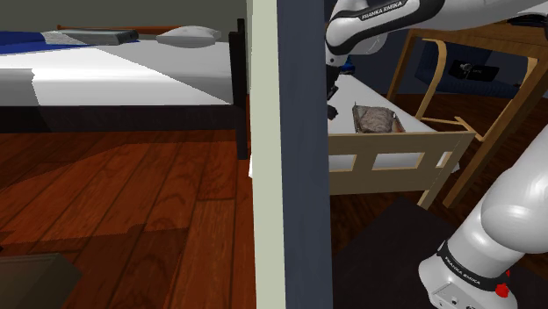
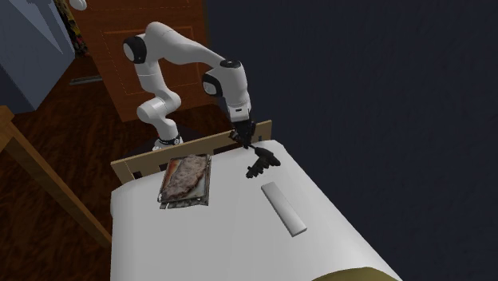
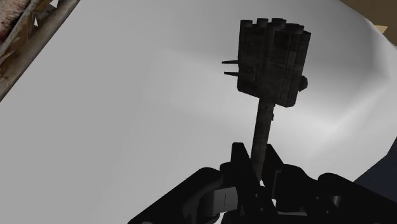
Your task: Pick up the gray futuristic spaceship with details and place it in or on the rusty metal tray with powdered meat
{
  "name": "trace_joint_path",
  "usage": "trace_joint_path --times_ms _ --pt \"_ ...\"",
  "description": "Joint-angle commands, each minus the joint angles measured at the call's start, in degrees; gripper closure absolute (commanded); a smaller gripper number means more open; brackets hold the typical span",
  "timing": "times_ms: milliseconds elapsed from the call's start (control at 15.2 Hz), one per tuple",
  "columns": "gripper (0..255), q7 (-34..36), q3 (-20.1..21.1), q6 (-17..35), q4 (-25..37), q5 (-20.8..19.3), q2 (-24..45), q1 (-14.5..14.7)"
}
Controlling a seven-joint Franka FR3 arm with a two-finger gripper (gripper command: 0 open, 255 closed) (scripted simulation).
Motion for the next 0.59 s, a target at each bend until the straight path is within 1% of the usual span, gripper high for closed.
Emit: trace_joint_path --times_ms 0,528 --pt "255 0.1 0.0 -1.6 1.3 -0.1 -0.3 0.0" --pt "255 0.6 -0.1 -7.7 6.7 -0.4 -1.0 -0.1"
